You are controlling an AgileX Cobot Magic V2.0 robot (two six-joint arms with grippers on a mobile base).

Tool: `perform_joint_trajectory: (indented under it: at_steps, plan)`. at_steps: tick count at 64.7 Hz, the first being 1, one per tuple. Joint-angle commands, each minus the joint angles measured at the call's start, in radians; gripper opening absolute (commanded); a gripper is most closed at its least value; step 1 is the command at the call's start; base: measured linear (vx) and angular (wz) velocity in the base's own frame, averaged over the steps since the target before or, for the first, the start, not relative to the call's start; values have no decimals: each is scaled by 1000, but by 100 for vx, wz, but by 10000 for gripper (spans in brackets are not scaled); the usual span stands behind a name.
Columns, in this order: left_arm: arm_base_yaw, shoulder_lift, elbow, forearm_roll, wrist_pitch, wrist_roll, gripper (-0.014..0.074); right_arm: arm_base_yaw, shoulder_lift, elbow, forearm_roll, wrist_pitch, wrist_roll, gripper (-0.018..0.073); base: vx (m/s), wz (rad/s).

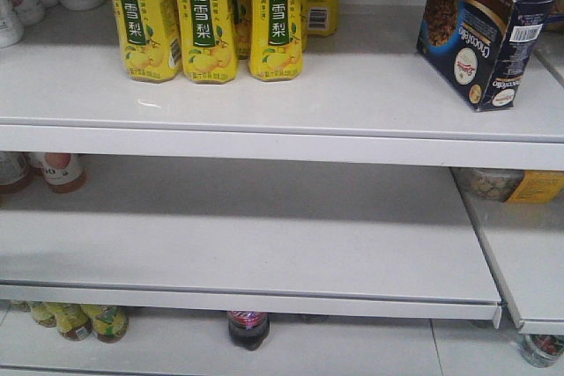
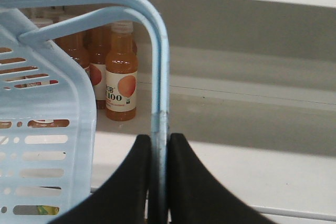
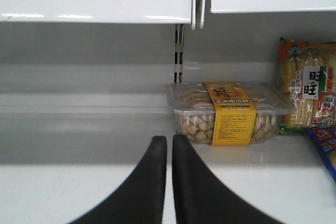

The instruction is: Left arm holds basket, right arm returns cookies

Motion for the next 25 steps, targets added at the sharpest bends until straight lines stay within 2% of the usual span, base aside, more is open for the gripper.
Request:
perform_joint_trajectory:
  at_steps: [1, 25]
  plan:
    - [-7, -19, -30, 10, -102, 20, -3, -5, -13, 18, -8, -69, -7, -6, 0, 0]
    - [-7, -19, -30, 10, -102, 20, -3, -5, -13, 18, -8, -69, -7, -6, 0, 0]
